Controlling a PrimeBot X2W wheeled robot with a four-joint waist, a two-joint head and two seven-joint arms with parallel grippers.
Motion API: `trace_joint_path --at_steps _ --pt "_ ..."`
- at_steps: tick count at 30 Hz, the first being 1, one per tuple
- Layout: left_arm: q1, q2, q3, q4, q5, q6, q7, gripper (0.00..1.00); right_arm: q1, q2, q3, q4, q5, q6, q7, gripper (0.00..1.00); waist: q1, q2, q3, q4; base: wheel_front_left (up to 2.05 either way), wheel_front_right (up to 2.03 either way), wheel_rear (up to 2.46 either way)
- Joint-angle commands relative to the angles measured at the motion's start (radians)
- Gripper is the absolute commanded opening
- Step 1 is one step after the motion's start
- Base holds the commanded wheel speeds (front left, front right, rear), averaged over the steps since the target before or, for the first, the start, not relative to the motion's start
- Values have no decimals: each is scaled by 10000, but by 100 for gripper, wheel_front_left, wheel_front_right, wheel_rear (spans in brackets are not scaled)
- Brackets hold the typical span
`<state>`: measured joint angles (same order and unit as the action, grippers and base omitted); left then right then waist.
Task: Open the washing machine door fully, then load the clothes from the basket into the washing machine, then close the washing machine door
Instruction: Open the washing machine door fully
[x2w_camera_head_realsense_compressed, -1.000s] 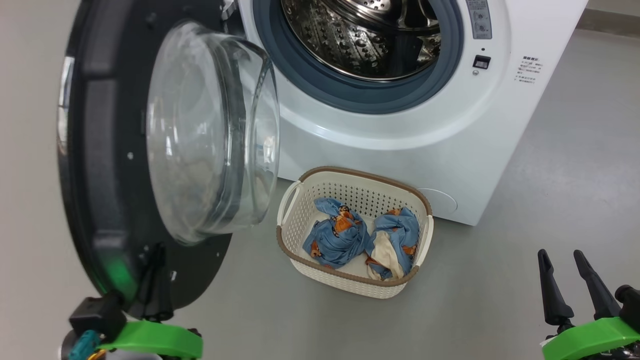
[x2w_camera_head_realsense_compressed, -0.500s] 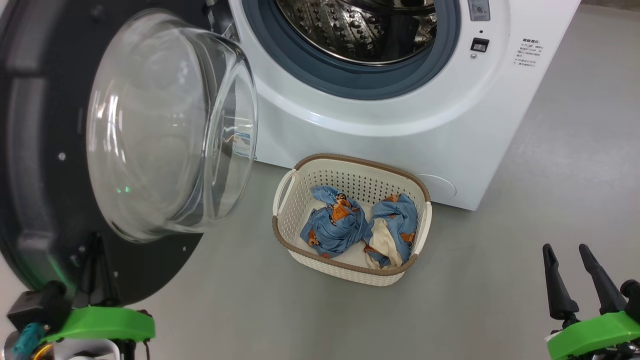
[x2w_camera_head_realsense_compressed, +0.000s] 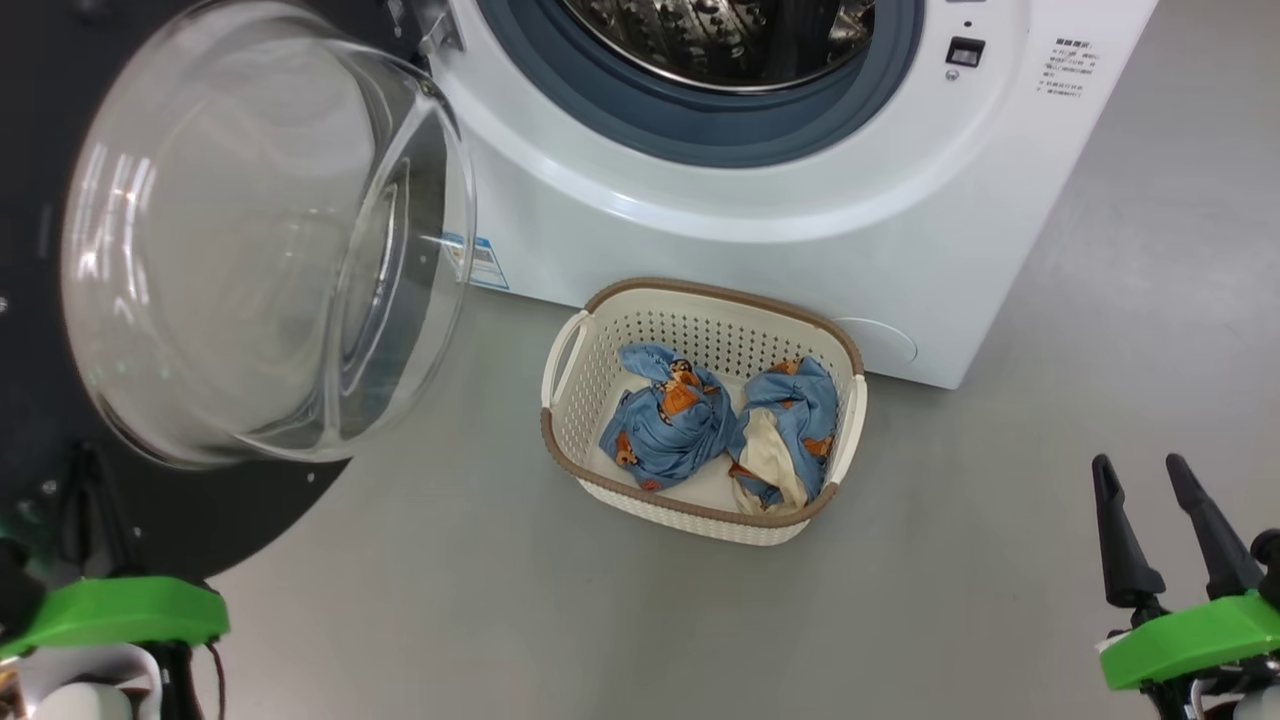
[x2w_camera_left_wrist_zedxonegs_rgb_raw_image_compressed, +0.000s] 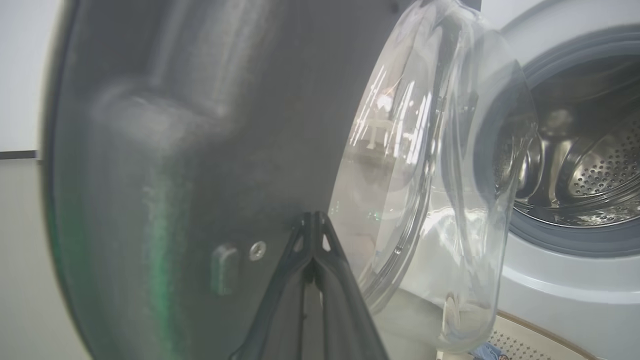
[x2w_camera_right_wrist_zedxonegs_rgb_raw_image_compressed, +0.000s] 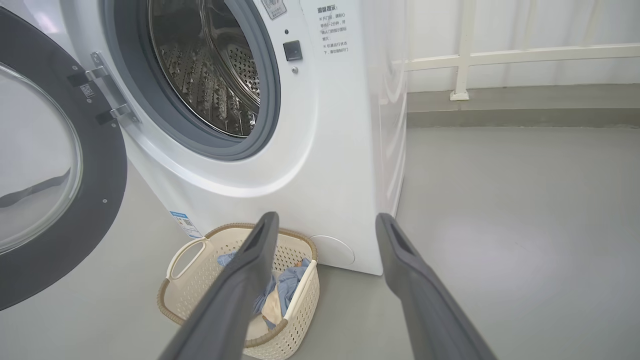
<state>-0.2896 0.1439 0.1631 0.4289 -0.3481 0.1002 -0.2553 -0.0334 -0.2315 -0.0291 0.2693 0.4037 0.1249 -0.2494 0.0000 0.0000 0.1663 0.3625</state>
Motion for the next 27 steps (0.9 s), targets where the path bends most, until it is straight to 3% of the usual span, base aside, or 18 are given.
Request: trace_joint_path --at_steps 1,27 --pt "-518 606 642 -26 171 21 -65 0 -358 -286 236 -266 -23 58 -124 100 0 0 120 1 0 0 0" --pt "-2577 1267 3232 1597 1280 -571 -65 0 -1166 -769 298 -518 -58 58 -124 100 0 0 1789 -142 0 0 0"
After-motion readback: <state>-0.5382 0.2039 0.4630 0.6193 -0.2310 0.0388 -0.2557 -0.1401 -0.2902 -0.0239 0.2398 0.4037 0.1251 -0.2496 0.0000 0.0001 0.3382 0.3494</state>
